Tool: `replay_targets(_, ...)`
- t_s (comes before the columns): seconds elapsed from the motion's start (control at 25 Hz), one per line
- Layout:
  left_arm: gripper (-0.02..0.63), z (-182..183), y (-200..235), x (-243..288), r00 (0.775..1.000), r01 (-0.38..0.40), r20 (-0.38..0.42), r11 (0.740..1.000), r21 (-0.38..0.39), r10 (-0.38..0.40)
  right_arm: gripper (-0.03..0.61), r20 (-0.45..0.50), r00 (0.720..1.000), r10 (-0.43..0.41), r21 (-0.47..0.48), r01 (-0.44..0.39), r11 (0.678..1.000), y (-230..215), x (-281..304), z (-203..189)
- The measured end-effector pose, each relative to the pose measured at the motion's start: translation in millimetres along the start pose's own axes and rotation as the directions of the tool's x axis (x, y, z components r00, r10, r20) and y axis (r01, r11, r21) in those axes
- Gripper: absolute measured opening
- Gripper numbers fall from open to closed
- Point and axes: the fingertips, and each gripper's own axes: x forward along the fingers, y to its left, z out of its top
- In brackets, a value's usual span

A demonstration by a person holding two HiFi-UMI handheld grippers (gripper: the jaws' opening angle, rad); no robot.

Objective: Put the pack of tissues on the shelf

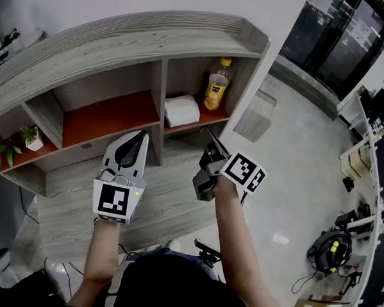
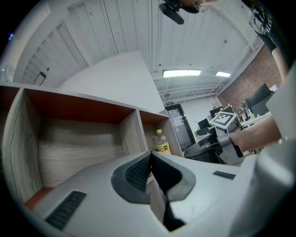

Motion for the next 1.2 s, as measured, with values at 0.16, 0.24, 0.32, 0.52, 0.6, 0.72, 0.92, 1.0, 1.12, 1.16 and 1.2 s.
replay_targets(0.16,0.011,5,-3,0,1.0,0.018,0.015,1.0,-0.006,-0.018,0.072,0.023,1.0,-0.007,-0.115,0.009,0.993,15,-14,6)
replay_targets(0.24,0.011,7,-5,0,1.0,0.028,0.012,0.999,-0.019,-0.028,0.072,0.038,0.999,-0.016,-0.183,0.022,0.983,21,-22,10)
replay_targets(0.32,0.011,9,-6,0,0.999,0.034,0.015,0.999,-0.027,-0.034,0.071,0.049,0.998,-0.028,-0.252,0.039,0.967,26,-28,12)
replay_targets(0.52,0.011,14,-3,0,0.998,0.035,0.055,0.999,-0.008,-0.035,0.064,0.071,0.997,-0.041,-0.397,0.066,0.916,39,-41,15)
replay_targets(0.6,0.011,16,-1,-1,0.998,0.034,0.054,0.999,-0.017,-0.033,0.064,0.083,0.996,-0.038,-0.438,0.071,0.896,44,-45,16)
replay_targets(0.72,0.011,18,1,-3,0.997,0.03,0.066,0.999,-0.018,-0.029,0.063,0.097,0.994,-0.046,-0.503,0.089,0.86,50,-52,17)
replay_targets(0.92,0.011,18,5,-5,0.997,0.024,0.075,0.999,-0.027,-0.022,0.059,0.144,0.988,-0.063,-0.64,0.142,0.755,64,-61,22)
replay_targets(1.0,0.011,17,6,-5,0.997,0.023,0.075,0.999,-0.034,-0.02,0.055,0.16,0.985,-0.06,-0.693,0.155,0.704,70,-64,22)
replay_targets(1.12,0.011,19,6,-4,0.996,0.026,0.082,0.999,-0.039,-0.023,0.049,0.169,0.985,-0.033,-0.738,0.149,0.658,79,-68,23)
replay_targets(1.16,0.011,20,6,-3,0.996,0.027,0.086,0.999,-0.038,-0.024,0.048,0.173,0.985,-0.024,-0.747,0.147,0.648,82,-69,23)
replay_targets(1.2,0.011,22,6,-3,0.996,0.028,0.089,0.999,-0.037,-0.025,0.044,0.178,0.984,-0.016,-0.757,0.148,0.636,85,-70,24)
